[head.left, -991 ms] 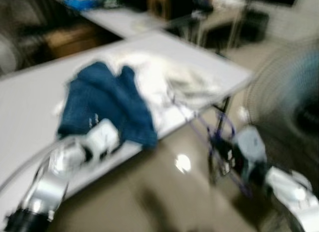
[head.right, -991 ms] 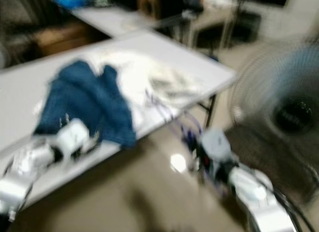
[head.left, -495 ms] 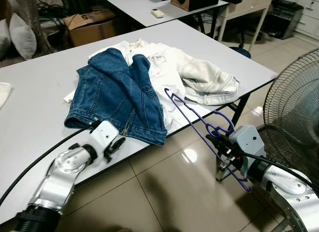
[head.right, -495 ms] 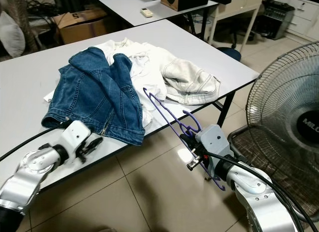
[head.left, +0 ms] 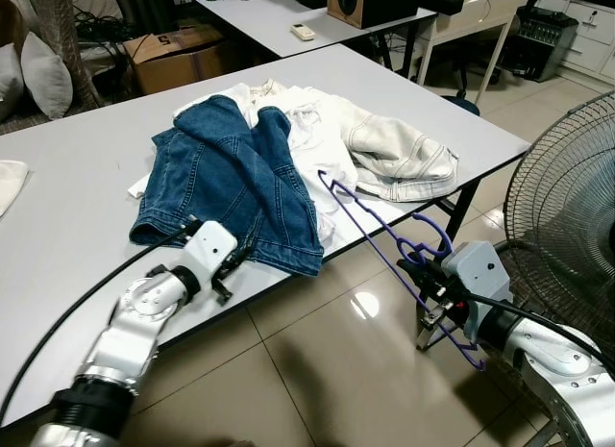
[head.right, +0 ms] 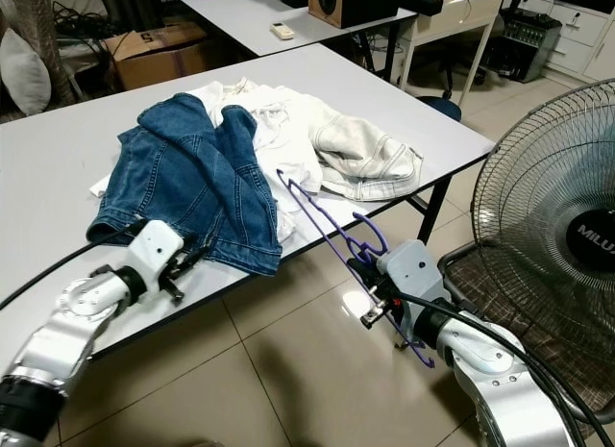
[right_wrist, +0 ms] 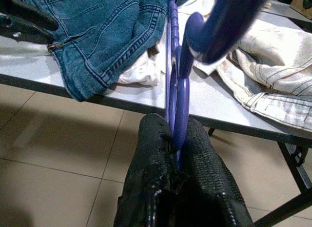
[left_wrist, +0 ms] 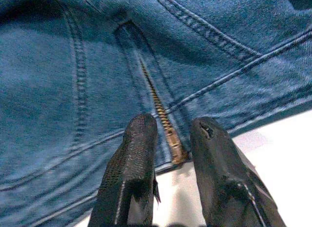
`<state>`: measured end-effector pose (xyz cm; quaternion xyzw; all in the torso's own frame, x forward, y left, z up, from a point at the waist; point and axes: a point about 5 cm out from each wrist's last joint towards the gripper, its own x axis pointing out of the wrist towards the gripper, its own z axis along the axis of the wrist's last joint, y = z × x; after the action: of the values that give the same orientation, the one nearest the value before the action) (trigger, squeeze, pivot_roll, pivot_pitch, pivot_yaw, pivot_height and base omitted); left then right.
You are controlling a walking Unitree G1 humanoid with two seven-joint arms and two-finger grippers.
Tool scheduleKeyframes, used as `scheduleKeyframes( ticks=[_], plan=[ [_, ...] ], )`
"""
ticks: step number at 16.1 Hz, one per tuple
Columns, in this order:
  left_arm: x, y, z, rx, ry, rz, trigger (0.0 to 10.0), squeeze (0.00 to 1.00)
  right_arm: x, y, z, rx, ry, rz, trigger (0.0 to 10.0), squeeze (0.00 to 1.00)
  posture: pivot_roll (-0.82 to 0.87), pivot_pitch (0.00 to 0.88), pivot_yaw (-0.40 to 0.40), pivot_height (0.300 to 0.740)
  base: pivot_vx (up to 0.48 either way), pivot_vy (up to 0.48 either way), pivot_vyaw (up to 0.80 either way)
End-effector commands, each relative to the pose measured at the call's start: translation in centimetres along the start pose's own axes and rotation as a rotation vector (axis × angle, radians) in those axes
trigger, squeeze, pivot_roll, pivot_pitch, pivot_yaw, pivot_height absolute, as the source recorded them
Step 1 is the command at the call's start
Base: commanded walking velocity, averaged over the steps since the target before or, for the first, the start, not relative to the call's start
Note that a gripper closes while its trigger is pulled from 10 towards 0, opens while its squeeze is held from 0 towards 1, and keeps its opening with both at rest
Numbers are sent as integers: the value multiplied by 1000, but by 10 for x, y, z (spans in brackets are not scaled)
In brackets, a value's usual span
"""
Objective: Hang hanger
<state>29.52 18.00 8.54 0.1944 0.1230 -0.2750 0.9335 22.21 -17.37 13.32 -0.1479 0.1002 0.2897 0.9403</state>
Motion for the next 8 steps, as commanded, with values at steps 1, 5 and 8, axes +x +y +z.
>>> scheduleKeyframes(
  ticks=[1,5,8],
  plan=[
    [3,3,4,-53,-10,-7,10000,1000,0,-3,5,-12,-12,-5,10000,0,-218,11,66,740,0,0,0],
    [9,-2,0,-148,11,-21,10000,1000,0,-1,5,-12,-12,-5,10000,0,-222,11,71,740,0,0,0],
    [10,2,-10,-62,94,45,10000,1000,0,1,5,-17,-10,2,10000,0,-225,8,70,740,0,0,0]
  ],
)
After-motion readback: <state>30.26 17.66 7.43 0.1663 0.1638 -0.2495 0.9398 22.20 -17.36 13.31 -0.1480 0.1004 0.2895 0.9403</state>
